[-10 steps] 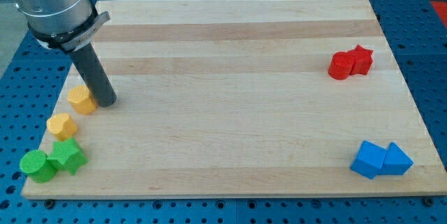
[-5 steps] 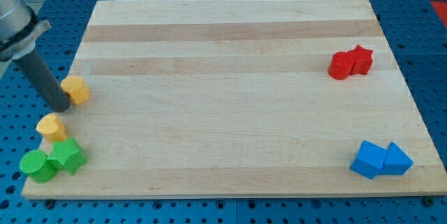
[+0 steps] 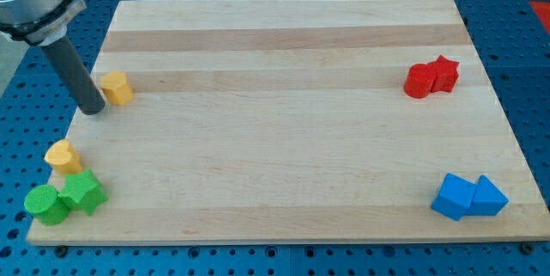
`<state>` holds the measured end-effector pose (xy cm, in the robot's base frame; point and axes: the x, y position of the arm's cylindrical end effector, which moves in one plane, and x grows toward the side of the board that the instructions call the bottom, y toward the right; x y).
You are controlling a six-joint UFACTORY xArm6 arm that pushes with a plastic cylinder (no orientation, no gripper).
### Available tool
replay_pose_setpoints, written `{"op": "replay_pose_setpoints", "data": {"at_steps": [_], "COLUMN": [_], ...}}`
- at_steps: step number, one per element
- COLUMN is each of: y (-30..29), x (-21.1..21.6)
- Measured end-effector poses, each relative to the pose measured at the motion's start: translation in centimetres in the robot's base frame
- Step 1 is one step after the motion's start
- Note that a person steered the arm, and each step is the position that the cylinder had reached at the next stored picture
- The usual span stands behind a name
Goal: Move the yellow hexagon towards the top
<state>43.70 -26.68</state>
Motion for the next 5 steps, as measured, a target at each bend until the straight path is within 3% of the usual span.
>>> {"op": "replay_pose_setpoints", "data": {"at_steps": [1,3,5], "y": [3.3,5.0,3.3], "x": [-1.1,-8.1,-2.0]}}
